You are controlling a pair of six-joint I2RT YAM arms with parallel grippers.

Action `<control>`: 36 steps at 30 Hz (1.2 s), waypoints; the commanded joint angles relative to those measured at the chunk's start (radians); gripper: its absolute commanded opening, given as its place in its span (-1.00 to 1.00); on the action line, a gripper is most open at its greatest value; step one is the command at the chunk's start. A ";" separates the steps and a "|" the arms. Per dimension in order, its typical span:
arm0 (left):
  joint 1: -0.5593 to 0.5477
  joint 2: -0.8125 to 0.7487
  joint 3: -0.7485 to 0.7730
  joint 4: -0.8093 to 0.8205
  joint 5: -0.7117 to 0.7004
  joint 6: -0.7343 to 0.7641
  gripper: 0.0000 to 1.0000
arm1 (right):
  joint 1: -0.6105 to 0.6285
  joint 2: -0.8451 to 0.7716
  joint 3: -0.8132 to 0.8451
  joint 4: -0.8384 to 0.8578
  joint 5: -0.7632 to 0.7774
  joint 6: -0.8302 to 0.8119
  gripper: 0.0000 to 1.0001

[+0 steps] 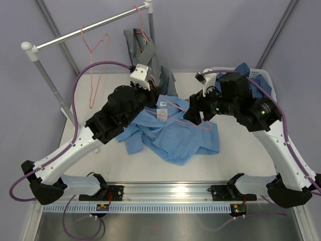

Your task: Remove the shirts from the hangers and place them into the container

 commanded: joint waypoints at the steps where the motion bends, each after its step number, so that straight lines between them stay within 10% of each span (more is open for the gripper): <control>1: 0.004 -0.002 0.056 0.079 0.000 0.014 -1.00 | 0.026 0.006 -0.008 0.018 -0.166 -0.170 0.41; 13: 0.004 -0.021 0.044 0.071 -0.030 0.016 -0.84 | 0.035 -0.018 -0.091 0.061 -0.140 -0.171 -1.00; 16: 0.005 -0.044 0.021 0.070 -0.030 0.019 0.21 | 0.035 -0.041 -0.103 0.051 -0.140 -0.179 -1.00; 20: 0.005 -0.074 0.016 0.027 -0.052 0.016 0.92 | 0.033 -0.078 -0.131 0.035 -0.149 -0.181 -1.00; 29: 0.011 -0.211 -0.059 -0.054 -0.130 0.008 0.98 | 0.033 -0.219 -0.240 -0.099 -0.091 -0.126 -1.00; 36: 0.066 -0.274 -0.171 -0.116 -0.204 -0.041 0.98 | 0.035 -0.247 0.004 -0.259 0.021 -0.133 -1.00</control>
